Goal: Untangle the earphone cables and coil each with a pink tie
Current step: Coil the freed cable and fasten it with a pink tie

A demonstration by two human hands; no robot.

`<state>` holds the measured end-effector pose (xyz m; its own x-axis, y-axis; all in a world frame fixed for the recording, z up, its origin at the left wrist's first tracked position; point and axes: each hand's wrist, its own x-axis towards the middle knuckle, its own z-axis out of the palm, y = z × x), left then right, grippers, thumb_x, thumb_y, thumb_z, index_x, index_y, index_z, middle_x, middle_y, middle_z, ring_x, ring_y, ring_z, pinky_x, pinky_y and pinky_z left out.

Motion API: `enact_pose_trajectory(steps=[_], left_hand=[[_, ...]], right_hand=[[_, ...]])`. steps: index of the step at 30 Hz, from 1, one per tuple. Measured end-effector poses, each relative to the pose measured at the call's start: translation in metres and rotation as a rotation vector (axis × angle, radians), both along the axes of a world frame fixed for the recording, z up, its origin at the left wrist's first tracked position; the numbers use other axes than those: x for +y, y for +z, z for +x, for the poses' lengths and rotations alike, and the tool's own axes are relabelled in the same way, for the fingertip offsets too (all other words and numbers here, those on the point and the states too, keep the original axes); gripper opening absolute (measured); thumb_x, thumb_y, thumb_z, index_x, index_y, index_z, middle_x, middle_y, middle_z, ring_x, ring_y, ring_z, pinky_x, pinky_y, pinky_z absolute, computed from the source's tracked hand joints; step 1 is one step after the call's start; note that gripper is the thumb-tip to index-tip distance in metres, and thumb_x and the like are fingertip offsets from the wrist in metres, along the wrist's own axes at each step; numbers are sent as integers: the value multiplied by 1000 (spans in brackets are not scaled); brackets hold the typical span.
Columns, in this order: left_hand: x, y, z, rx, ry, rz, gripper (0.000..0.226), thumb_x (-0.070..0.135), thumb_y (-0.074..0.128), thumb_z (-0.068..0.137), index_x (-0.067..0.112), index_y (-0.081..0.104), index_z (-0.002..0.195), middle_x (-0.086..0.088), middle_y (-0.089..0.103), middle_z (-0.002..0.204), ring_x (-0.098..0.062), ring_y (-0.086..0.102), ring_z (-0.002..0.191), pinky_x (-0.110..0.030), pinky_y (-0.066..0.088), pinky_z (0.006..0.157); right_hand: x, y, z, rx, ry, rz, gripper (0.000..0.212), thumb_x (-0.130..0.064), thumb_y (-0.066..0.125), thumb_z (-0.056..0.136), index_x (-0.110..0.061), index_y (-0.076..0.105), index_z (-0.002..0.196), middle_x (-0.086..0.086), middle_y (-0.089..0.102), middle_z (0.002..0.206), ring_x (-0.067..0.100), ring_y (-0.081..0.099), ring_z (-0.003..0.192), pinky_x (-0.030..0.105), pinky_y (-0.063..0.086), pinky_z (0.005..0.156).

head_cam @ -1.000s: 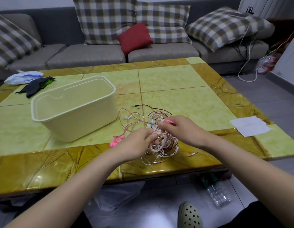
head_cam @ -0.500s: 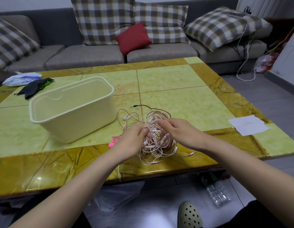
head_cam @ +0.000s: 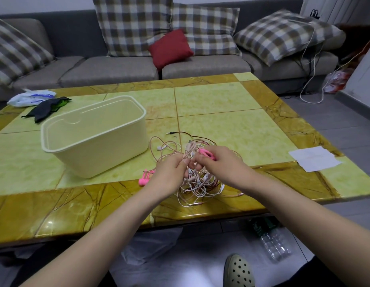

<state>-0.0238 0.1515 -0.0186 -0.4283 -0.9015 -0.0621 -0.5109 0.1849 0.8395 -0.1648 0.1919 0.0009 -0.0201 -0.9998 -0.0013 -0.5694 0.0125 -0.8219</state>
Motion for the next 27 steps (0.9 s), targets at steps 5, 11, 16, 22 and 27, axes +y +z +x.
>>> enact_pose_trajectory(steps=[5, 11, 16, 22, 27], left_hand=[[7, 3, -4, 45, -92, 66, 32, 15, 35, 101, 16, 53, 75, 4, 48, 59, -10, 43, 53, -26, 36, 57], [9, 3, -3, -43, -142, 93, 29, 20, 34, 102, 18, 51, 79, 4, 50, 69, -11, 44, 64, -24, 37, 61], [6, 2, 2, -285, -135, 42, 31, 21, 32, 102, 16, 44, 74, -2, 49, 73, -19, 46, 72, -31, 34, 67], [4, 4, -2, -465, -201, -47, 27, 20, 30, 102, 14, 45, 80, -6, 49, 83, -21, 47, 79, -30, 34, 66], [8, 5, -8, -531, -212, -113, 27, 23, 26, 103, 18, 48, 89, 5, 54, 83, -23, 46, 93, -39, 38, 92]], right_hand=[[0, 4, 5, -310, -51, 41, 31, -15, 45, 99, -14, 58, 70, -2, 58, 59, 6, 48, 50, 17, 38, 52], [3, 0, 4, -397, -36, 95, 30, -11, 42, 100, -13, 58, 75, -7, 63, 60, -1, 54, 49, 10, 40, 47], [5, -4, -7, -116, -122, 79, 10, -17, 42, 99, -14, 50, 104, -5, 61, 78, 7, 52, 56, 17, 41, 52], [7, -3, -9, 423, 132, -307, 34, -10, 46, 96, -18, 56, 127, -4, 55, 128, 14, 43, 121, 23, 30, 100], [7, -9, -5, 658, 256, -152, 29, -9, 43, 94, -20, 53, 119, 0, 55, 117, 22, 52, 108, 37, 42, 87]])
